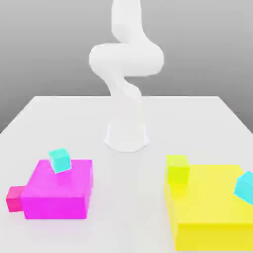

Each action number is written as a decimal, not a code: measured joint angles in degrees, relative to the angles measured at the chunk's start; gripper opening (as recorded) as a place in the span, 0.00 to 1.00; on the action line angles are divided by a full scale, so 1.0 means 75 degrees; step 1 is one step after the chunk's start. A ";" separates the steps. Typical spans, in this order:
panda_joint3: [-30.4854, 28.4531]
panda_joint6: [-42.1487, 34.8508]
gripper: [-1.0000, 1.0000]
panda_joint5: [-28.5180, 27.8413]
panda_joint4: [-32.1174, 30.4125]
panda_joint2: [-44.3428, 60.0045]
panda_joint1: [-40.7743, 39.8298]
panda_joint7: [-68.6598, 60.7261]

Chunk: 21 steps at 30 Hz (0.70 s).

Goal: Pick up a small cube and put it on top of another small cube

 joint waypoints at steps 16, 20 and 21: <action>-0.0735 0.1962 0.50 -0.0780 -0.1071 0.4485 -0.2635 0.3569; -0.1043 0.2476 0.50 -0.0389 -0.1346 0.5583 -0.3349 0.4033; -0.1065 0.2606 0.50 -0.0232 -0.1416 0.5856 -0.3450 0.4109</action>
